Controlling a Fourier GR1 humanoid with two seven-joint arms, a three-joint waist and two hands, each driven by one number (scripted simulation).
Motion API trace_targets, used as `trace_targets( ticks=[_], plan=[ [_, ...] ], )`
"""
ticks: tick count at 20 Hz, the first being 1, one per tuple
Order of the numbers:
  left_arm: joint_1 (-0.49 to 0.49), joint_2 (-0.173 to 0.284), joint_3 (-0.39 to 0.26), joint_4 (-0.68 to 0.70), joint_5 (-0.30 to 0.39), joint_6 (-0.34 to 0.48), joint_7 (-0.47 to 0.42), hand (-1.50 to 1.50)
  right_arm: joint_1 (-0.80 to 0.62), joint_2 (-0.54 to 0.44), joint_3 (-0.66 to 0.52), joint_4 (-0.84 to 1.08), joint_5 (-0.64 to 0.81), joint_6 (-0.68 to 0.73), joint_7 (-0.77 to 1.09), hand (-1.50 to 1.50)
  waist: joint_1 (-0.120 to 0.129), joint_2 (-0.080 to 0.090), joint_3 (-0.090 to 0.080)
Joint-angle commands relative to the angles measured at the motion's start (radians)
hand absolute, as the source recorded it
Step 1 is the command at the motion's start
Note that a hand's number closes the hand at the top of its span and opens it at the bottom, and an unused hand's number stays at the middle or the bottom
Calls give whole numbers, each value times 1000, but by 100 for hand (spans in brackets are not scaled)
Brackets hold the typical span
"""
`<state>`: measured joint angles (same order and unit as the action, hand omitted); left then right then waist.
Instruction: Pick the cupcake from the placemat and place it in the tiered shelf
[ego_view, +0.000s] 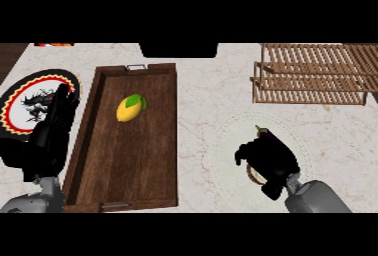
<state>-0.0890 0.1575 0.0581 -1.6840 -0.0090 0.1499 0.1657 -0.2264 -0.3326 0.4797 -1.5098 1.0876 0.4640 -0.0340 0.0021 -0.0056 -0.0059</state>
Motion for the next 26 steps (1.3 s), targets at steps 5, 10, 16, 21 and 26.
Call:
trace_targets(
  ticks=[5, 10, 16, 21, 26],
  plan=[
    [34, -24, -1, 22, 2, -23, -46, 0, -2, 4, 14, 61, 124, -180, -116, 150, 0, 6, 6],
    [-17, 19, 53, 25, 34, -42, -16, 0, 104, 43, -96, 4, 69, -181, -1, 150, -11, 6, 6],
    [37, 13, 42, -33, 17, -23, 15, 0, 172, 122, -378, -79, -77, -112, 265, 150, -29, 0, 5],
    [33, 2, 24, -35, 12, -33, 17, 0, 162, 165, -437, -345, -181, 30, 381, 150, -14, 1, 5],
    [48, -19, 17, -27, -7, -7, -1, 0, 148, 326, -465, -602, -275, -22, 552, 150, -25, -4, 4]
  ],
)
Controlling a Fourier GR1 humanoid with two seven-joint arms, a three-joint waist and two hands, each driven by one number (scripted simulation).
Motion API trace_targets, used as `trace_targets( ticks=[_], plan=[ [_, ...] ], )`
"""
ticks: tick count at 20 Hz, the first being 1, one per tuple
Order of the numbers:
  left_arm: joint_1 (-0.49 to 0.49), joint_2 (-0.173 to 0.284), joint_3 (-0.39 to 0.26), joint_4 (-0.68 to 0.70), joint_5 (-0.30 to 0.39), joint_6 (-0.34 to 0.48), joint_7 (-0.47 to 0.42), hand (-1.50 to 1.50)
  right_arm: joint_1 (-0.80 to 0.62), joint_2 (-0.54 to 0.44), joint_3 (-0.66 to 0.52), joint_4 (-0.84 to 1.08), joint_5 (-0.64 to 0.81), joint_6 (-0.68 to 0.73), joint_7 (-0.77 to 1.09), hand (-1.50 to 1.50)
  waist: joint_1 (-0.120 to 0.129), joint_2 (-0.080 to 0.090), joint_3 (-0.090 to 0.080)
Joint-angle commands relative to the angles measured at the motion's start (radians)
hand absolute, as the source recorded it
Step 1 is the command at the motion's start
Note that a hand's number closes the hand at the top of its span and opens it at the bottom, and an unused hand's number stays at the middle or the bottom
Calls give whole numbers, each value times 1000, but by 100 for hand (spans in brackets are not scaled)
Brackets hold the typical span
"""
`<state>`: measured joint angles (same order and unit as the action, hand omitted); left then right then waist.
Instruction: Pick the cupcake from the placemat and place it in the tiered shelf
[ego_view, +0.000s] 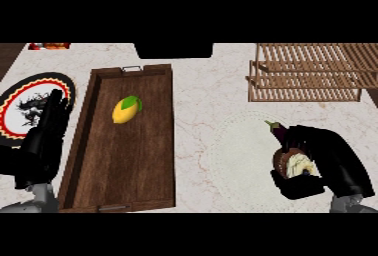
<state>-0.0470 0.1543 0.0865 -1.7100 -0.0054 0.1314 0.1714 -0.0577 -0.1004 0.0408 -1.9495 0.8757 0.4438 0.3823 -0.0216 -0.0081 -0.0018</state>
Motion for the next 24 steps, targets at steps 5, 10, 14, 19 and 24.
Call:
trace_targets(
  ticks=[5, 10, 14, 19, 24],
  plan=[
    [4, 3, -4, -33, -9, 4, 29, 0, -160, 70, -186, -371, -110, 81, 334, 150, 8, -1, 0],
    [-37, -20, -21, -10, -20, 13, 34, 0, -303, -53, -329, -387, -181, 179, 455, 150, 16, 5, 1],
    [-67, -26, -9, 91, -23, -2, -51, 0, -460, -147, -406, -220, -246, 172, 479, 150, 20, 8, 1],
    [-42, 8, 37, 60, 19, -40, -22, 0, -397, -239, -519, -42, -263, 51, 272, 150, 23, 9, 2],
    [-36, -35, -14, -10, -34, 8, 16, 0, -505, -266, -484, 137, -228, -63, 258, 150, 27, 8, 2]
  ],
)
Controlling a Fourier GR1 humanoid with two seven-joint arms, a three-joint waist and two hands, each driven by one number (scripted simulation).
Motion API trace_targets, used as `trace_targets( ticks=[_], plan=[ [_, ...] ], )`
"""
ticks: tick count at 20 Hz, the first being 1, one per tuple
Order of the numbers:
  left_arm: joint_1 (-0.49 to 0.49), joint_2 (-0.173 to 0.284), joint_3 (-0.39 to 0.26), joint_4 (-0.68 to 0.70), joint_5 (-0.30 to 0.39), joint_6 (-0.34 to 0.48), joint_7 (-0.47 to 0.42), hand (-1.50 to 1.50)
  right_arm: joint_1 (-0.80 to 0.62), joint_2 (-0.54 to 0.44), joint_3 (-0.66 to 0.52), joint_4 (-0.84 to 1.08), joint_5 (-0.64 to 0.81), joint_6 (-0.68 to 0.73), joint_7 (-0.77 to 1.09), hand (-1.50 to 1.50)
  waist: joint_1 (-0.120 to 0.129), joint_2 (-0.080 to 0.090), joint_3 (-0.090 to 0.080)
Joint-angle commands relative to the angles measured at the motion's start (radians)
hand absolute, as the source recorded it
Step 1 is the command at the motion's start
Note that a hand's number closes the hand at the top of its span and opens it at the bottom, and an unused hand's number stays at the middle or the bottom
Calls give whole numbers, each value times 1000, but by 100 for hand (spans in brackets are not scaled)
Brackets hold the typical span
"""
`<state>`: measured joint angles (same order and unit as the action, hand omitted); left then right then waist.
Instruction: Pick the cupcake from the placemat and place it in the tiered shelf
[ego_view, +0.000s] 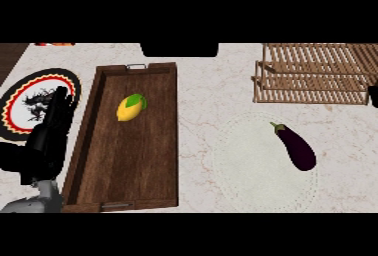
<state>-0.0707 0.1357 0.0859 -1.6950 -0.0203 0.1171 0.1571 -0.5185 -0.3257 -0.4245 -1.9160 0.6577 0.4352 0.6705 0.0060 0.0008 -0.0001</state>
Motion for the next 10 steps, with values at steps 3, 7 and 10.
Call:
trace_targets(
  ticks=[3, 7, 10],
  plan=[
    [10, 20, 32, 8, 28, -34, -7, 0, -9, -45, -38, 246, 9, -169, -182, 150, 2, 1, 0],
    [51, -20, -13, -6, -15, -11, -39, 0, -44, -35, 21, 369, 58, -283, -238, 150, 3, 1, 0],
    [-13, -2, 7, 15, 0, -19, -7, 0, -104, -57, -1, 544, 51, -375, -342, 150, 4, 2, 0]
  ],
)
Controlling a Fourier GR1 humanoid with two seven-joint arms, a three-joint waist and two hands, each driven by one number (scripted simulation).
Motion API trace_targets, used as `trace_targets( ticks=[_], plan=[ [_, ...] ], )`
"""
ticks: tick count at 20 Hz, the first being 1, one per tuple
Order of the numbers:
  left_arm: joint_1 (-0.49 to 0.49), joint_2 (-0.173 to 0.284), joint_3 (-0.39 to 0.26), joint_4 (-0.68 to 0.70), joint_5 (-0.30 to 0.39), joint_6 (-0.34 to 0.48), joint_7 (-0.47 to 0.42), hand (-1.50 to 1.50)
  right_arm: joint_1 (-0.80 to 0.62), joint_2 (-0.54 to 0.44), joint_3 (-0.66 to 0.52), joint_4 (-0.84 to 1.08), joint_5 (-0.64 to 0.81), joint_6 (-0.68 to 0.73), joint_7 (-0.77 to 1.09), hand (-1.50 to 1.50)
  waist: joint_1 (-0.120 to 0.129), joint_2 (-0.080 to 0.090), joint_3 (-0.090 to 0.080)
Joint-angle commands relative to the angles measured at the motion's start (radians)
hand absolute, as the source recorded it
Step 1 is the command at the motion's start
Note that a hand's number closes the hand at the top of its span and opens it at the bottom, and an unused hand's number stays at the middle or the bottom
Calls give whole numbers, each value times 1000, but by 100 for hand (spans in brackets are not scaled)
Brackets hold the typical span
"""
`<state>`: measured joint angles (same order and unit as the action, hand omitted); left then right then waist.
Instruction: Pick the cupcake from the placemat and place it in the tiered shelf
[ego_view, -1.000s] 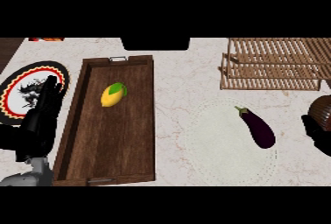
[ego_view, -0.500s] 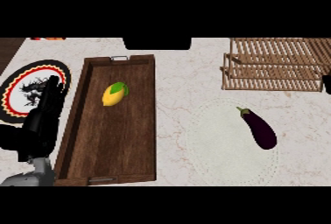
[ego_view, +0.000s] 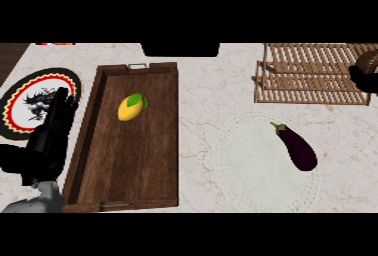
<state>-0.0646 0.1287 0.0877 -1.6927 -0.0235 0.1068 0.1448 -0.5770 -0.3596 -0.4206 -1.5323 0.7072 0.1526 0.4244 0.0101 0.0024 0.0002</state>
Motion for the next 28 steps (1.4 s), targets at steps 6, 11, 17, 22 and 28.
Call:
trace_targets(
  ticks=[6, 11, 17, 22, 28],
  plan=[
    [-63, 7, 8, 29, -9, 1, 38, 0, -146, -76, 3, 402, -1, -196, -230, 150, 1, 1, 0],
    [-51, -1, -20, -16, -38, 14, 72, 0, -181, -75, -61, 535, -48, -281, -272, 150, 4, 2, 1],
    [-40, 10, 14, -4, 0, -16, 31, 0, -330, -124, -64, 797, -91, -263, -312, -150, 11, 3, 0],
    [8, 17, 13, -70, 5, -27, 69, 0, -342, -121, -66, 860, -141, -264, -395, -150, 9, 0, 0],
    [2, 36, 55, 10, 34, -56, 0, 0, -337, -144, -129, 874, -242, -280, -521, -150, 5, 2, 0]
  ],
)
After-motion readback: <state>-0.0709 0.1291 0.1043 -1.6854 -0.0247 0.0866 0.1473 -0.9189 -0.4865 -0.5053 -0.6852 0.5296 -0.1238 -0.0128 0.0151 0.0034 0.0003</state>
